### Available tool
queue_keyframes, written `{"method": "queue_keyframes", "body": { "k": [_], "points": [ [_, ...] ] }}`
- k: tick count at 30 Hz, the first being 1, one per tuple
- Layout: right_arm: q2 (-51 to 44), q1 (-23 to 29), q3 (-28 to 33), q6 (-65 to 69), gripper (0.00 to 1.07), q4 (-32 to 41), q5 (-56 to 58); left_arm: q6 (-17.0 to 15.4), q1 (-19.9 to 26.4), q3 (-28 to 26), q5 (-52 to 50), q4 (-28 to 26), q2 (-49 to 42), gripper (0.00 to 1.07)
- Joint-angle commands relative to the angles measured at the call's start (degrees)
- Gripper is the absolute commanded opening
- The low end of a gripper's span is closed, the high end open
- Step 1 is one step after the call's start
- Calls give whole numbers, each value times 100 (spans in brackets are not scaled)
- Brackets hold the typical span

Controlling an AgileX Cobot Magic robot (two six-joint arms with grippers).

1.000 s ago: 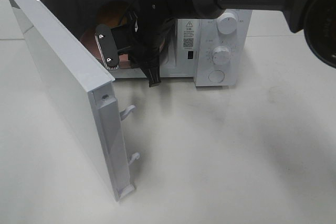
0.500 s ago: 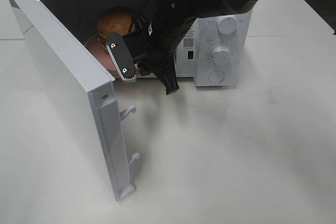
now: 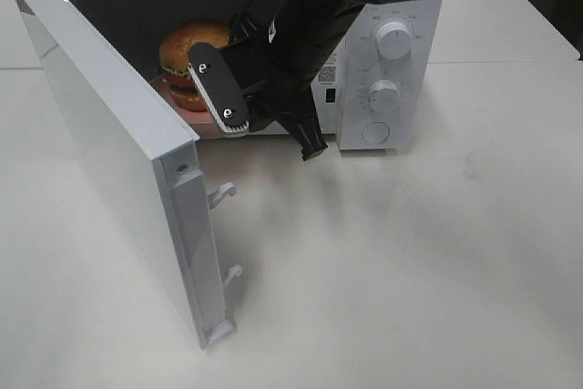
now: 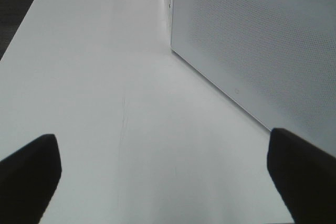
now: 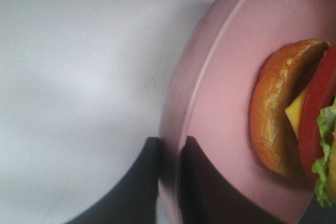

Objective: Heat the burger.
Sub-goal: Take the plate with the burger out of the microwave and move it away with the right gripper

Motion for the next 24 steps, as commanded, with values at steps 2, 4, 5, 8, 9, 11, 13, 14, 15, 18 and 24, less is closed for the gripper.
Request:
{"method": "queue_keyframes", "body": {
  "k": [2, 4, 5, 8, 9, 11, 13, 14, 15, 18, 24],
  "points": [
    [-309, 11, -34, -80, 0, 0, -143, 6, 23, 17, -52, -23, -132, 100],
    [-344, 11, -34, -80, 0, 0, -86, 0, 23, 17, -52, -23, -132, 100],
    [-418, 11, -34, -80, 0, 0, -34, 0, 23, 17, -52, -23, -132, 100],
    [-516, 11, -34, -80, 0, 57, 11, 0, 23, 17, -52, -23, -132, 100],
    [-584, 11, 34, -92, 0, 178, 57, 0, 23, 17, -52, -23, -132, 100],
    [-625, 11, 109, -109, 0, 189, 57, 0, 23, 17, -52, -23, -132, 100],
    [-710, 11, 264, -178, 0, 195, 40, 0, 23, 17, -52, -23, -132, 100],
    [-825, 11, 435, -252, 0, 229, -17, 0, 23, 17, -52, -23, -132, 100],
    [-825, 11, 435, -252, 0, 229, -17, 0, 23, 17, -52, -23, -132, 100],
    [-1026, 11, 688, -309, 0, 304, -103, 0, 23, 17, -52, -23, -132, 100],
    [-1364, 11, 1146, -309, 0, 321, -115, 0, 23, 17, -52, -23, -132, 100]
  ]
}}
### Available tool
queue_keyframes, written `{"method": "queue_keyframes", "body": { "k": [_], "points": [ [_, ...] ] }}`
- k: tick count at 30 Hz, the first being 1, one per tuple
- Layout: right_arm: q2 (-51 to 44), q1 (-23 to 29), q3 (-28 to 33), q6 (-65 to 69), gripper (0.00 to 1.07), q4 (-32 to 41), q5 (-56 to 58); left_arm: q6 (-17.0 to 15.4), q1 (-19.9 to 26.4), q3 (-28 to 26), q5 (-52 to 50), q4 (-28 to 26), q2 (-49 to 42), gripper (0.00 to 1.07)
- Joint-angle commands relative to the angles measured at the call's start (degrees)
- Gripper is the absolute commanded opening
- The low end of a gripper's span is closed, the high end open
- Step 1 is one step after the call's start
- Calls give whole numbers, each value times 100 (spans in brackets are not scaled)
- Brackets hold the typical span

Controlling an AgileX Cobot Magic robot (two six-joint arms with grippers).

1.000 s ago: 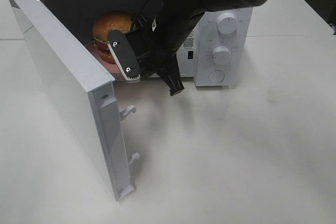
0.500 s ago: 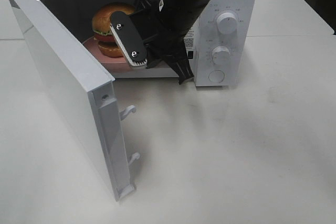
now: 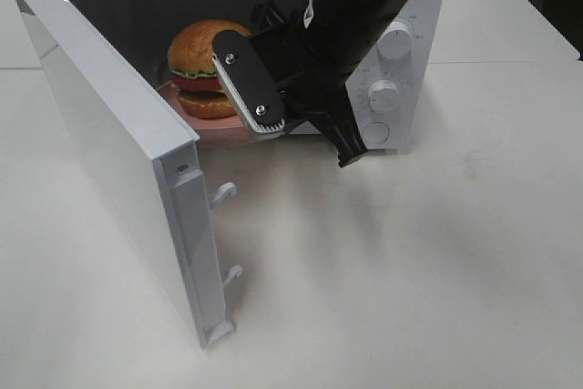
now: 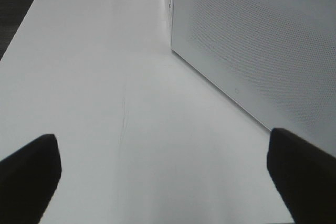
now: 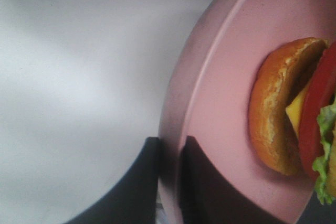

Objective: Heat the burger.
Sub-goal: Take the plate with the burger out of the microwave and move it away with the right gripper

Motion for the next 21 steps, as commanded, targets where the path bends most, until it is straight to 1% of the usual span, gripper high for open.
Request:
{"method": "queue_keyframes", "body": {
  "k": [1, 4, 6, 7, 9, 10, 11, 13, 14, 20, 21],
  "points": [
    [-418, 17, 338, -97, 0, 57, -464, 0, 23, 17, -52, -23, -132, 100],
    [-487, 17, 458, -109, 0, 120, -521, 0, 23, 17, -52, -23, -132, 100],
    [-762, 17, 888, -223, 0, 298, -659, 0, 23, 17, -52, -23, -132, 100],
    [-762, 17, 888, -223, 0, 298, -659, 0, 23, 17, -52, -23, -132, 100],
    [-980, 17, 1180, -292, 0, 332, -745, 0, 23, 17, -52, -23, -132, 100],
    [-980, 17, 1180, -292, 0, 332, -745, 0, 23, 17, -52, -23, -132, 100],
    [-1117, 17, 1335, -292, 0, 332, -791, 0, 23, 17, -52, -23, -132, 100],
    [-1203, 17, 1415, -292, 0, 332, -802, 0, 23, 17, -52, -23, -132, 100],
    [-1369, 34, 1576, -292, 0, 332, -819, 0, 23, 17, -52, -23, -132, 100],
    [-1742, 86, 1914, -338, 0, 441, -831, 0, 23, 17, -52, -23, -132, 100],
    [-1896, 97, 2057, -338, 0, 441, -831, 0, 23, 17, -52, -23, -132, 100]
  ]
}}
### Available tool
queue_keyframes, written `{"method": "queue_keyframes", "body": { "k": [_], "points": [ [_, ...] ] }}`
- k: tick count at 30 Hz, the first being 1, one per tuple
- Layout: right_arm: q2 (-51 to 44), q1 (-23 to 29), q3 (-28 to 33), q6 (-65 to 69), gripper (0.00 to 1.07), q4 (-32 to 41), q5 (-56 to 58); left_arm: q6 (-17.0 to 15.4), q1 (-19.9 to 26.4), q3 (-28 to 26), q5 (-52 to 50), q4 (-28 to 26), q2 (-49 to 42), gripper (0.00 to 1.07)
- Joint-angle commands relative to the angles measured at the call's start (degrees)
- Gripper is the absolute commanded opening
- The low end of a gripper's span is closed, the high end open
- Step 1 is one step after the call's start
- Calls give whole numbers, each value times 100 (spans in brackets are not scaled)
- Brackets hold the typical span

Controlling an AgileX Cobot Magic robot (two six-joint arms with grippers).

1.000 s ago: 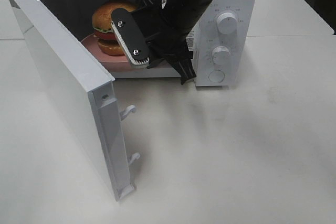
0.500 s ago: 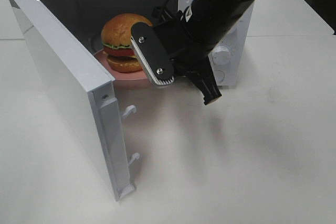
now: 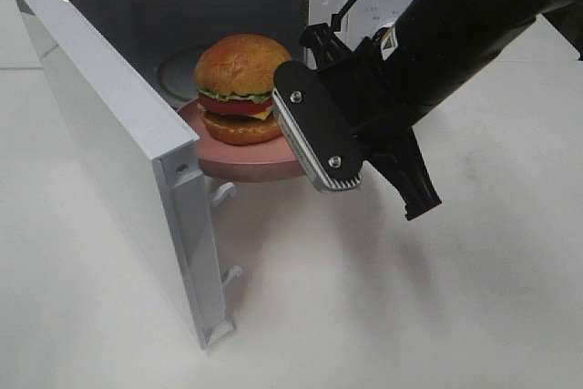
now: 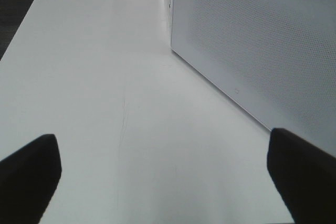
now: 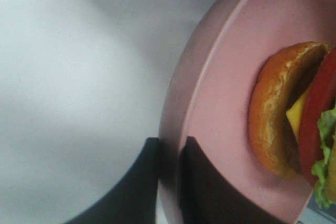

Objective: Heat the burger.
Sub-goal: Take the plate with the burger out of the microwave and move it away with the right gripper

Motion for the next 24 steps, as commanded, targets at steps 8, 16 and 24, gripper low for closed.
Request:
{"method": "queue_keyframes", "body": {
  "k": [8, 16, 24],
  "points": [
    [-905, 115, 653, -115, 0, 86, -372, 0, 23, 17, -52, -23, -132, 100],
    [-1593, 115, 1157, -86, 0, 74, -355, 0, 23, 17, -52, -23, -132, 100],
    [-2212, 115, 1570, 11, 0, 63, -281, 0, 23, 17, -52, -23, -132, 100]
  ]
}}
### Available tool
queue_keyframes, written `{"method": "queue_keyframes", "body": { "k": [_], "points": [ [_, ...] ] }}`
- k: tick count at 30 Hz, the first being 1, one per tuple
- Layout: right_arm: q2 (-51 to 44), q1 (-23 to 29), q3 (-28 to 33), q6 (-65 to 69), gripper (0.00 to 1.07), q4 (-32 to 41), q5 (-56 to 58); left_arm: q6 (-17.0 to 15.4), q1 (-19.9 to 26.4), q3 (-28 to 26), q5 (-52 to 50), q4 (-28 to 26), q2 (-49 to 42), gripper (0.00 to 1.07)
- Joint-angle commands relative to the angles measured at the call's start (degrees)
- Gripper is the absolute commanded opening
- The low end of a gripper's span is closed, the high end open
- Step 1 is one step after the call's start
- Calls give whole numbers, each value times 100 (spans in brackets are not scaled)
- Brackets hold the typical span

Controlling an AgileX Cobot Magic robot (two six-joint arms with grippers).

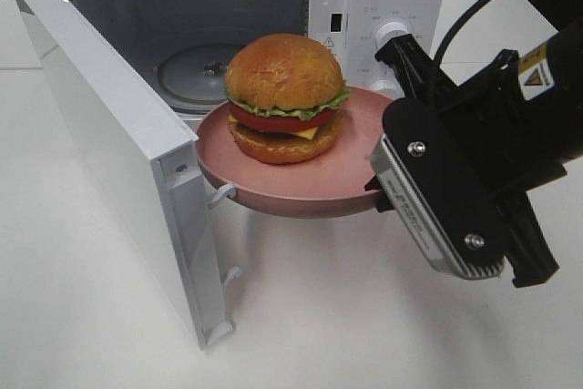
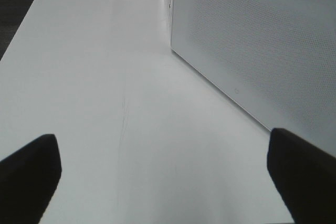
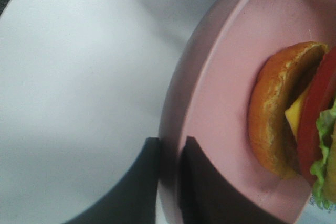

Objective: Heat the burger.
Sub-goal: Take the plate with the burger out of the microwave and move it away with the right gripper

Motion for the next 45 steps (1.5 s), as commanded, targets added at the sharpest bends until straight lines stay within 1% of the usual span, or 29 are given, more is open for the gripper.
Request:
{"method": "queue_keyframes", "body": {
  "k": [1, 11, 16, 19, 21, 24, 26, 37, 40, 41, 43, 44, 45],
  "points": [
    [-407, 11, 155, 11, 0, 29, -218, 0, 23, 17, -52, -23, -132, 100],
    [-905, 11, 413, 17, 0, 23, 11, 0, 23, 17, -52, -23, -132, 100],
    [-1398, 11, 676, 97, 0, -264, 246, 0, 23, 17, -52, -23, -132, 100],
    [-1467, 11, 710, 149, 0, -275, 281, 0, 23, 17, -52, -23, -132, 100],
    [-1782, 11, 877, 223, 0, -298, 298, 0, 23, 17, -52, -23, -132, 100],
    [-1845, 11, 911, 258, 0, -355, 327, 0, 23, 17, -52, -23, -132, 100],
    [-2131, 11, 1066, 504, 0, -682, 504, 0, 23, 17, -52, -23, -132, 100],
    [-2899, 11, 1324, 1123, 0, -1152, 871, 0, 23, 17, -52, -23, -132, 100],
    [-3111, 11, 1404, 1524, 0, -1358, 934, 0, 23, 17, -52, -23, -132, 100],
    [-3220, 11, 1455, 1816, 0, -1547, 1014, 0, 23, 17, -52, -23, -132, 100],
    [-3260, 11, 1490, 1954, 0, -1644, 1060, 0, 23, 17, -52, -23, -132, 100],
    [-3346, 11, 1547, 2275, 0, -1851, 1175, 0, 23, 17, -52, -23, -132, 100],
    [-3346, 11, 1547, 2275, 0, -1851, 1175, 0, 23, 17, -52, -23, -132, 100]
  ]
}}
